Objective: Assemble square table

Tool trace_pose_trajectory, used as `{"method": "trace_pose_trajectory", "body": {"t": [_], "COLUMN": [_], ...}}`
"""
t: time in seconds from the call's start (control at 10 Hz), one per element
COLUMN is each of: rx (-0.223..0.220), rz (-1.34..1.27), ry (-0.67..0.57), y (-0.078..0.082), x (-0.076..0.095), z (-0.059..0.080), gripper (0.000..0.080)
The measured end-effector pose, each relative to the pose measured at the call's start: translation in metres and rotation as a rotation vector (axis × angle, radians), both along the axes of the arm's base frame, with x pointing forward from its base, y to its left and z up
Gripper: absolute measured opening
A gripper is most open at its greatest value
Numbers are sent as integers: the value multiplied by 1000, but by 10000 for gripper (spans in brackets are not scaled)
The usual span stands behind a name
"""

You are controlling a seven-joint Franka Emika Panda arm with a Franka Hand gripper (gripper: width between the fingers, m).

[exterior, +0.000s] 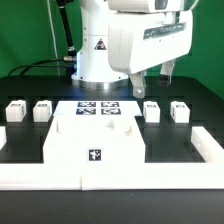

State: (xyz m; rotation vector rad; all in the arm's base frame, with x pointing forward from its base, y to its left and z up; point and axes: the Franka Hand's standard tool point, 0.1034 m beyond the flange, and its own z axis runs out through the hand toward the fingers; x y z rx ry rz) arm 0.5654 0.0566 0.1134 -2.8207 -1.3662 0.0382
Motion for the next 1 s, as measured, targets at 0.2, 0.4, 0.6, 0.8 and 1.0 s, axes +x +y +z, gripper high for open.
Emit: {"method": "trace_pose_trajectory", "body": {"t": [0.2,0.4,0.6,0.8,1.0], "rx": [0,0,0,0,1], "rz": [0,0,0,11,23], "ry": [0,0,0,1,1], "y": [0,0,0,0,0], "x": [0,0,0,0,0], "z": [0,0,0,0,0], "gripper": [650,650,650,650,650]}}
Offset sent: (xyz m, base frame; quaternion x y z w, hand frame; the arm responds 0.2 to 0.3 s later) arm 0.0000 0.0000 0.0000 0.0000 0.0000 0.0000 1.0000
